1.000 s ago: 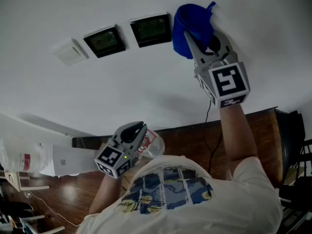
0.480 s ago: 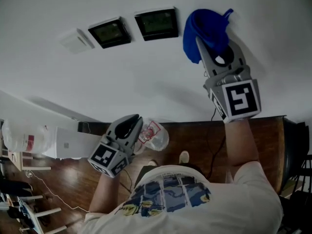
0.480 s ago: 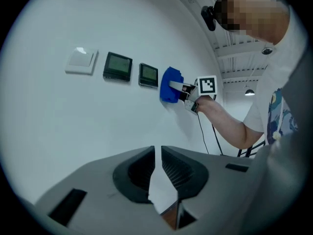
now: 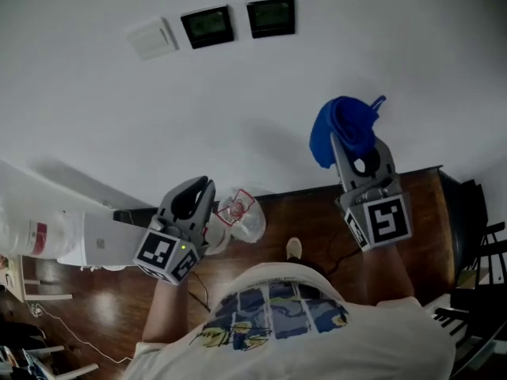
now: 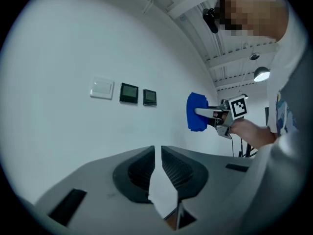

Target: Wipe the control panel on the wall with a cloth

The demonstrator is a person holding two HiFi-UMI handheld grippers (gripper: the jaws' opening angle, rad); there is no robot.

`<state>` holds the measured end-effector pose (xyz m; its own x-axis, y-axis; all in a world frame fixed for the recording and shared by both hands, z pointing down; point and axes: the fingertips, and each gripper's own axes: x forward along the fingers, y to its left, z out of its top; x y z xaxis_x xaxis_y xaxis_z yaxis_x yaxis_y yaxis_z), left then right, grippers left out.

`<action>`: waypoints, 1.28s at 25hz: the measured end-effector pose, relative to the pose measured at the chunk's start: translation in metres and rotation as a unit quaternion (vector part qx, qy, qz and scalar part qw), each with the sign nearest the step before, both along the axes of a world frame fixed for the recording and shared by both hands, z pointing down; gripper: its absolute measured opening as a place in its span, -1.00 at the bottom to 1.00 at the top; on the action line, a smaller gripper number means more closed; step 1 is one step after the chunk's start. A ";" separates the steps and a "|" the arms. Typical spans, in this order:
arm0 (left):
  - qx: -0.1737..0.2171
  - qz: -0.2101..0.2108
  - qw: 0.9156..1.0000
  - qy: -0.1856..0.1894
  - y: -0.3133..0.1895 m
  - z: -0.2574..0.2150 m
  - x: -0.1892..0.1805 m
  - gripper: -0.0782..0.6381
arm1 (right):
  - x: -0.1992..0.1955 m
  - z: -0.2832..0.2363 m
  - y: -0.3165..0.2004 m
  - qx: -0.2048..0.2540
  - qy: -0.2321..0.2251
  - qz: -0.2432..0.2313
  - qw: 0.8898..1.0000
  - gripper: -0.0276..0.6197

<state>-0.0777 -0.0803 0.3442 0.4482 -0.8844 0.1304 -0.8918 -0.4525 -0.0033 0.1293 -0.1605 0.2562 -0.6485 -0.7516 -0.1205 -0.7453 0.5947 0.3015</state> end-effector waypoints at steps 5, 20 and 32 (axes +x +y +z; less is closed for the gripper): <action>-0.004 0.015 1.000 0.011 0.066 0.009 -0.025 -0.73 | -0.020 0.034 0.089 -0.047 -0.004 0.016 0.999 -0.76; -0.016 0.010 0.999 0.030 0.154 0.023 -0.042 -0.73 | -0.029 0.058 0.213 -0.087 -0.013 0.001 0.996 -0.74; -0.017 0.021 0.999 0.020 0.176 0.024 -0.033 -0.73 | -0.021 0.058 0.230 -0.078 -0.010 0.003 0.997 -0.74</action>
